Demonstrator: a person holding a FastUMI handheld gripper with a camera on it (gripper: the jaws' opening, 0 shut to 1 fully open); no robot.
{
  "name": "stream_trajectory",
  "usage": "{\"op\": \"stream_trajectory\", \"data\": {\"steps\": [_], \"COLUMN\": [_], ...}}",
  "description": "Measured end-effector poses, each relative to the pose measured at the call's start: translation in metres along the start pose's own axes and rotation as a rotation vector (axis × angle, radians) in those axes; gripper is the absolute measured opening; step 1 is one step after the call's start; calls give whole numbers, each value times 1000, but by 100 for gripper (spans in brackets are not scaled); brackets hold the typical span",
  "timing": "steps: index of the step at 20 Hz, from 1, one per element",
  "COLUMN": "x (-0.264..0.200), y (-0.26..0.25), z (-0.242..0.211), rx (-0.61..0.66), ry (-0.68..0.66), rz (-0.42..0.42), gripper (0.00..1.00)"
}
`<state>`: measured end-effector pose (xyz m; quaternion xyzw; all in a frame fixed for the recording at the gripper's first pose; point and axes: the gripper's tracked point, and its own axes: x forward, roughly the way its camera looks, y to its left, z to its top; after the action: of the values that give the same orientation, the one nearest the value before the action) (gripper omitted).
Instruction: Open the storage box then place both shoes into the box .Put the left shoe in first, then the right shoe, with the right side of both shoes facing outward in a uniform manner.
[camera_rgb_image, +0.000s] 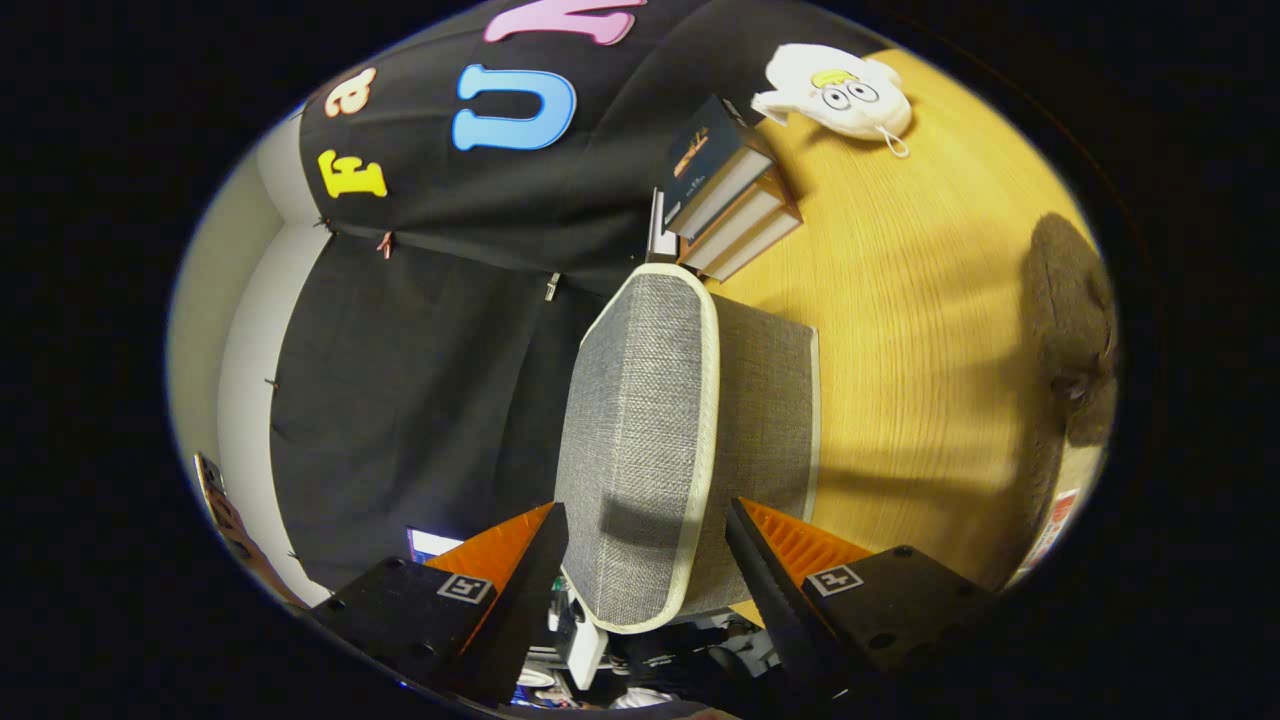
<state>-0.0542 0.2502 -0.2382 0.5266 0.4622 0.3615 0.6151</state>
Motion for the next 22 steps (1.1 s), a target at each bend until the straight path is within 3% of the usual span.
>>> {"op": "stream_trajectory", "data": {"steps": [4, 7, 9, 11, 13, 22], "x": [14, 18, 7, 2, -3, 14], "y": [3, 8, 13, 23, 35, 158], "z": [-5, -5, -6, 2, -2, -2], "rx": [130, 214, 221, 196, 126, -230], "ry": [-2, -11, -15, -61, -66, -122], "rz": [71, 108, 129, 145, 144, 109], "gripper": [95, 67, 54, 17, 5, 7]}}
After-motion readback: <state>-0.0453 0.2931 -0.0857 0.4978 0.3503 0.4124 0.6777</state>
